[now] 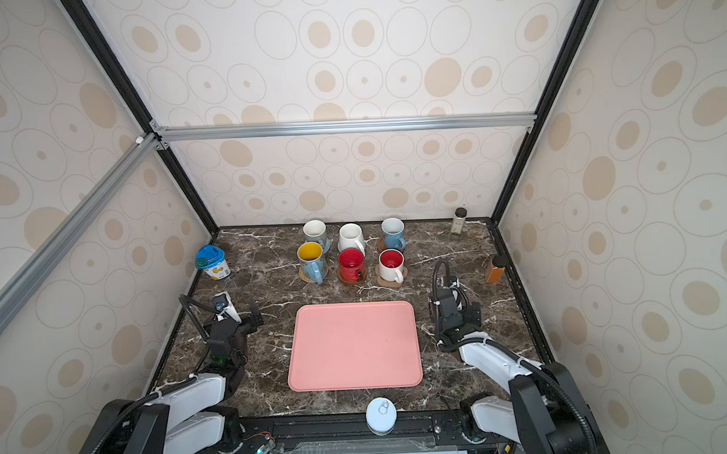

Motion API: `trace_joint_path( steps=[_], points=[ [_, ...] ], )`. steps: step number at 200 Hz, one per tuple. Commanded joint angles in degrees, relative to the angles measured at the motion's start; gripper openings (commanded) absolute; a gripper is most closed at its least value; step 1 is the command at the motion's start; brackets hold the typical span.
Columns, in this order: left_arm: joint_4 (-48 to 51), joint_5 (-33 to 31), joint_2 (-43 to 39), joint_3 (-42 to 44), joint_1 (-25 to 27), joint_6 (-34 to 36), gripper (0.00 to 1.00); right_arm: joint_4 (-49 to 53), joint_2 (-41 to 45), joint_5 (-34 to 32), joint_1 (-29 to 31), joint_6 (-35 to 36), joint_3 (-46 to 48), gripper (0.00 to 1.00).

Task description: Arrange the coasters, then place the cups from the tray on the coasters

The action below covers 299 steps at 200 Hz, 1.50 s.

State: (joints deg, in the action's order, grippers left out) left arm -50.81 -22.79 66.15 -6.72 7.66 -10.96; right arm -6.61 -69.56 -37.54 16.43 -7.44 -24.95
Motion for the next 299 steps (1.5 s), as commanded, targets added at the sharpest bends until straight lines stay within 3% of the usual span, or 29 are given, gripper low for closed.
trace_joint_path(
  steps=[1,23,52,70,99,137,224,260,299],
  points=[
    [-12.8,3.0,3.6,0.5,-1.2,3.2,1.00,-10.0,-1.6,-0.3,-2.3,1.8,0.1,1.00],
    [-19.9,5.3,9.5,-1.0,-2.8,4.4,1.00,-14.5,-5.2,3.6,-4.8,3.3,-1.0,1.00],
    [-17.1,7.8,12.9,-4.9,-3.6,7.2,1.00,-18.7,-9.1,6.0,-5.9,4.5,-2.7,1.00],
    [-20.1,8.8,13.5,-4.1,-4.8,7.4,1.00,-20.0,-10.4,6.4,-6.0,4.9,-3.3,1.00],
    [-33.2,8.8,20.0,-0.7,-6.7,5.8,1.00,-23.0,-11.6,7.0,-6.5,5.2,-3.5,1.00],
    [-36.5,11.4,24.6,-1.3,-6.9,6.8,1.00,-23.9,-13.4,8.1,-7.2,5.0,-4.6,1.00],
    [-30.9,15.6,24.2,-4.0,-6.8,8.2,1.00,-24.2,-14.6,8.1,-7.5,4.8,-5.6,1.00],
    [-29.8,16.3,24.2,-4.5,-6.8,8.5,1.00,-31.7,-18.1,7.1,-8.5,4.6,-3.9,1.00],
    [-27.1,17.1,24.3,-5.9,-6.8,8.9,1.00,-29.6,-18.2,9.6,-8.9,4.9,-4.9,1.00]
  ],
)
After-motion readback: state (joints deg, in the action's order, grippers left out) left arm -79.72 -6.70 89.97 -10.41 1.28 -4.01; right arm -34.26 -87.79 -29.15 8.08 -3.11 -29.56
